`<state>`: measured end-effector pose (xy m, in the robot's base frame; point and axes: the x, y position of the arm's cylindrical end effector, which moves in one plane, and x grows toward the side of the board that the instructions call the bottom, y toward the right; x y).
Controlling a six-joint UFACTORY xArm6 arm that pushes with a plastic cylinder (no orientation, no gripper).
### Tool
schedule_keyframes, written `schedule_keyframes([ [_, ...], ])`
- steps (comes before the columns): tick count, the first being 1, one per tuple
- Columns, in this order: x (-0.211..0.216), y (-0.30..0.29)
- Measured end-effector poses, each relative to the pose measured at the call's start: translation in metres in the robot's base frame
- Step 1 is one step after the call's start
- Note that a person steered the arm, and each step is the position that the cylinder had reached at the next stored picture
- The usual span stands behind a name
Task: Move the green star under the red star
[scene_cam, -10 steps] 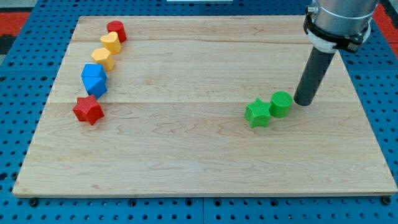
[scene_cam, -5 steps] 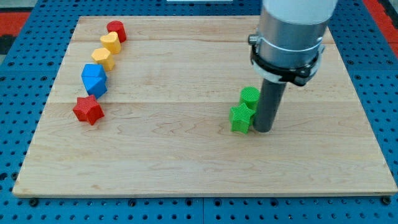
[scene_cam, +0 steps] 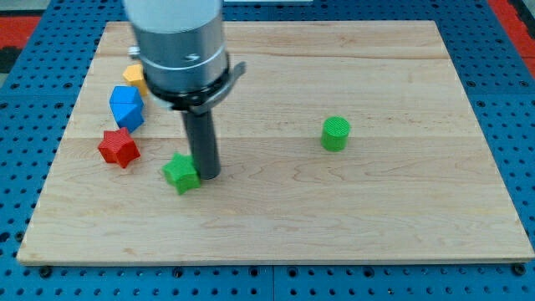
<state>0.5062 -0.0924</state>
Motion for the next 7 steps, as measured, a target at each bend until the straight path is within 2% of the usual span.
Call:
schedule_keyframes([
  [1, 0.007, -0.028],
  [4, 0.019, -0.058],
  [6, 0.019, -0.067],
  [7, 0.019, -0.05],
])
